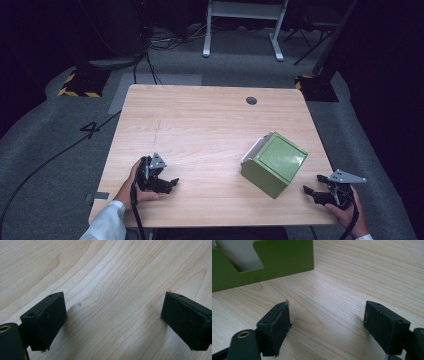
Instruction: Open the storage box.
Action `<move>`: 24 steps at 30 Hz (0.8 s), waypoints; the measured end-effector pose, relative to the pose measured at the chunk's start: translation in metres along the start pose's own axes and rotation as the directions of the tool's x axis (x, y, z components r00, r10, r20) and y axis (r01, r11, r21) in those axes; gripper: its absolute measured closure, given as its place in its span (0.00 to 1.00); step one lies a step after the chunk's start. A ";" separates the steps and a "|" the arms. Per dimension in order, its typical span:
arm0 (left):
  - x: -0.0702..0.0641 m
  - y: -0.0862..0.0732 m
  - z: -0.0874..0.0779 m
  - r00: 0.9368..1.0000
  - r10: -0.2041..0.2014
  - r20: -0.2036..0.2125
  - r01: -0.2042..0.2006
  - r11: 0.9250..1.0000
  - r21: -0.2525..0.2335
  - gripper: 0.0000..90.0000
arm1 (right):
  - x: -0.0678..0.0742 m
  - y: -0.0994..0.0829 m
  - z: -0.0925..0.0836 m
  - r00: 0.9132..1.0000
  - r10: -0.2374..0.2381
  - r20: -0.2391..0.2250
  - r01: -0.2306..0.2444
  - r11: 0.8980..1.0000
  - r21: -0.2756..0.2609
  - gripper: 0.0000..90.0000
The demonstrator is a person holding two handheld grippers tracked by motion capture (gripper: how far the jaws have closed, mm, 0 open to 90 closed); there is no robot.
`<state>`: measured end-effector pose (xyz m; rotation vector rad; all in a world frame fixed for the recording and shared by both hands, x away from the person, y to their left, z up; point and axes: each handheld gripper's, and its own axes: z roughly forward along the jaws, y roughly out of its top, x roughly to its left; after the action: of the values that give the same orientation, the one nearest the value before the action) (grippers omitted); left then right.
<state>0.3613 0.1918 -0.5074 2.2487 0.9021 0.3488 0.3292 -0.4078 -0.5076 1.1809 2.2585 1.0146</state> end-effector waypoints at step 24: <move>-0.007 0.023 0.008 0.999 0.011 0.047 -0.011 1.000 -0.002 0.27 | 0.000 0.005 0.006 1.000 0.013 0.017 -0.013 1.000 0.000 0.24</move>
<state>0.3719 0.1710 -0.4981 2.2512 0.8648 0.2998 0.3356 -0.4034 -0.5074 1.2018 2.2405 1.0049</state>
